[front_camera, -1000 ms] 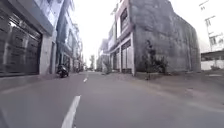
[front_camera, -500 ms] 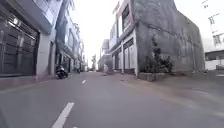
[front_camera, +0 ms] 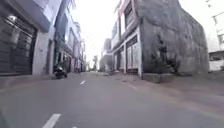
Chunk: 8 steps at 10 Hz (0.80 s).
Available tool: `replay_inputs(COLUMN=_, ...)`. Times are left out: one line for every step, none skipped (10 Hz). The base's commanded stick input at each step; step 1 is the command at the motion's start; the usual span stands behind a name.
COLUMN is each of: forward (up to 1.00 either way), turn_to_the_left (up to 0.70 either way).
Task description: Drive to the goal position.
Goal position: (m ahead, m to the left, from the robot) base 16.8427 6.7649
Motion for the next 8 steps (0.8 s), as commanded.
replay_inputs(forward=1.00, turn_to_the_left=0.00)
replay_inputs(forward=1.00, turn_to_the_left=0.00)
replay_inputs(forward=1.00, turn_to_the_left=0.00)
replay_inputs(forward=1.00, turn_to_the_left=0.00)
replay_inputs(forward=1.00, turn_to_the_left=0.00)
replay_inputs(forward=1.00, turn_to_the_left=0.00)
replay_inputs(forward=1.00, turn_to_the_left=0.00)
replay_inputs(forward=1.00, turn_to_the_left=0.00)
